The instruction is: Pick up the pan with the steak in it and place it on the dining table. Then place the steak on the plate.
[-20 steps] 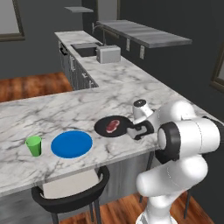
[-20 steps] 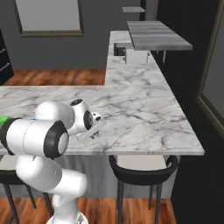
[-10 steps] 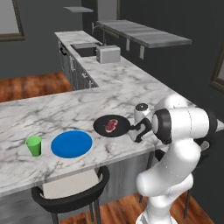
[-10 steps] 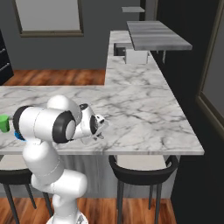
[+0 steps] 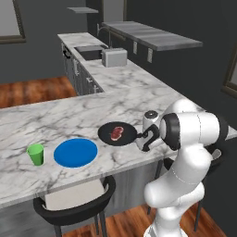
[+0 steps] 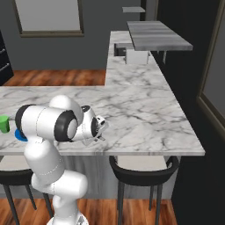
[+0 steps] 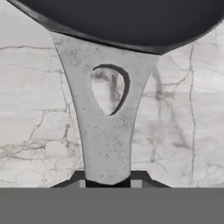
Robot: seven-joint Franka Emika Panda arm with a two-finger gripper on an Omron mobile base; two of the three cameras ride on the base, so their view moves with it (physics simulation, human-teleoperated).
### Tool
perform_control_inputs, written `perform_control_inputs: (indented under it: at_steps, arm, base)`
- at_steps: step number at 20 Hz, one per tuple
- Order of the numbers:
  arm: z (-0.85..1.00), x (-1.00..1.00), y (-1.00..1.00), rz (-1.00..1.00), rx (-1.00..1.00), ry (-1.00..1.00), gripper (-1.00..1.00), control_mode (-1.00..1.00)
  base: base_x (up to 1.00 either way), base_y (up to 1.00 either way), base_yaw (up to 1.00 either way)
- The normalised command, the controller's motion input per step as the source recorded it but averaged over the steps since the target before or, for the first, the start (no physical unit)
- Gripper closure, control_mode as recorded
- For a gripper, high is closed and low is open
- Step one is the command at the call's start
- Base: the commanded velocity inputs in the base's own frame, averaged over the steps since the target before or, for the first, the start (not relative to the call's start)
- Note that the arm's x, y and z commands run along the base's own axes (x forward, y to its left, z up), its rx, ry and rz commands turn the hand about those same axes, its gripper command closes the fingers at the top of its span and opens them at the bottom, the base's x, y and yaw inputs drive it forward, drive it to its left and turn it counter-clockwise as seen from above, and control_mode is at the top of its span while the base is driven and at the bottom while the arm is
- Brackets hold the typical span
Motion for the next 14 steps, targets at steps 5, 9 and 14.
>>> perform_control_inputs:
  at_steps: [5, 9, 14]
  arm:
    - [0.08, 0.0, 0.0, 0.0, 0.01, -0.01, -1.0, -1.0]
    - [0.37, -0.02, 0.0, -0.04, 0.04, -0.04, -1.0, -1.0]
    - [0.48, -0.16, 0.0, -0.04, 0.09, -0.06, -1.0, -1.0]
  base:
    - [0.0, 0.0, 0.0]
    - [0.0, 0.0, 0.0]
    - [0.0, 0.0, 0.0]
